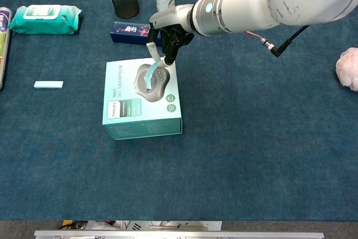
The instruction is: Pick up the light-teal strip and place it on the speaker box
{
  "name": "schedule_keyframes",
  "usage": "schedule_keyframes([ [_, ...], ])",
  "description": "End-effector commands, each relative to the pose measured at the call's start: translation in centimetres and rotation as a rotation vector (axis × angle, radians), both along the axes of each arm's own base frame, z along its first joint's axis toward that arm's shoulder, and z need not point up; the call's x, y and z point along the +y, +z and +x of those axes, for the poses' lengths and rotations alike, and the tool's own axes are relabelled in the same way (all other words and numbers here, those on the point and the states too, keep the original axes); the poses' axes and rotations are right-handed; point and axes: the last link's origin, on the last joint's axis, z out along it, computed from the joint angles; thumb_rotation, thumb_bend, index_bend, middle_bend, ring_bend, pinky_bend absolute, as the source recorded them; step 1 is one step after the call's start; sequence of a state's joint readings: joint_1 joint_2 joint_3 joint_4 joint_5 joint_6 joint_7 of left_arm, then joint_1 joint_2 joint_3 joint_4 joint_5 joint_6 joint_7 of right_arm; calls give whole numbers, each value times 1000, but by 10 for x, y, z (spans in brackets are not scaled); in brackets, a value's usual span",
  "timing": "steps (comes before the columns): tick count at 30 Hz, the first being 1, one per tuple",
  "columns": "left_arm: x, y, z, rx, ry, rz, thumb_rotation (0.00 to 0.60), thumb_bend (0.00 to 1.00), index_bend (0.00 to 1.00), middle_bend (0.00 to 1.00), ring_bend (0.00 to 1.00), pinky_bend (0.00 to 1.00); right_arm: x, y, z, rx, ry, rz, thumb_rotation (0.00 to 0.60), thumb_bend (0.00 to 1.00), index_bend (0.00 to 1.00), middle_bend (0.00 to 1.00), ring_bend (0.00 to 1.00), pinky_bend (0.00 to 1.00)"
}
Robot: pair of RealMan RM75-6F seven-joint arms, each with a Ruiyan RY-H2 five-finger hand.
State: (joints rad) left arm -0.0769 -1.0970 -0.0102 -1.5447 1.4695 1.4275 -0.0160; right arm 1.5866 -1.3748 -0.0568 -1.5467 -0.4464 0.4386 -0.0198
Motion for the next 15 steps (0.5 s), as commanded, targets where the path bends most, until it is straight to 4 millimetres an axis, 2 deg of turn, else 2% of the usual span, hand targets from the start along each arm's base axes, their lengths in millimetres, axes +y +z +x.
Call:
schedule_keyframes([
  [1, 0, 0, 0, 1, 2, -1, 600, 265, 167, 214, 207, 161, 3, -4, 1, 10, 12, -2, 600, 386, 691, 1000, 1000, 1000],
  [10, -1, 1, 0, 1, 3, 0, 600, 266, 167, 212, 206, 161, 7, -6, 1, 10, 12, 0, 600, 385, 691, 1000, 1000, 1000],
  [15, -1, 0, 0, -1, 1, -1, 600, 265, 167, 211, 205, 161, 8, -7, -3, 13, 19, -19, 600, 343, 641, 1000, 1000, 1000],
])
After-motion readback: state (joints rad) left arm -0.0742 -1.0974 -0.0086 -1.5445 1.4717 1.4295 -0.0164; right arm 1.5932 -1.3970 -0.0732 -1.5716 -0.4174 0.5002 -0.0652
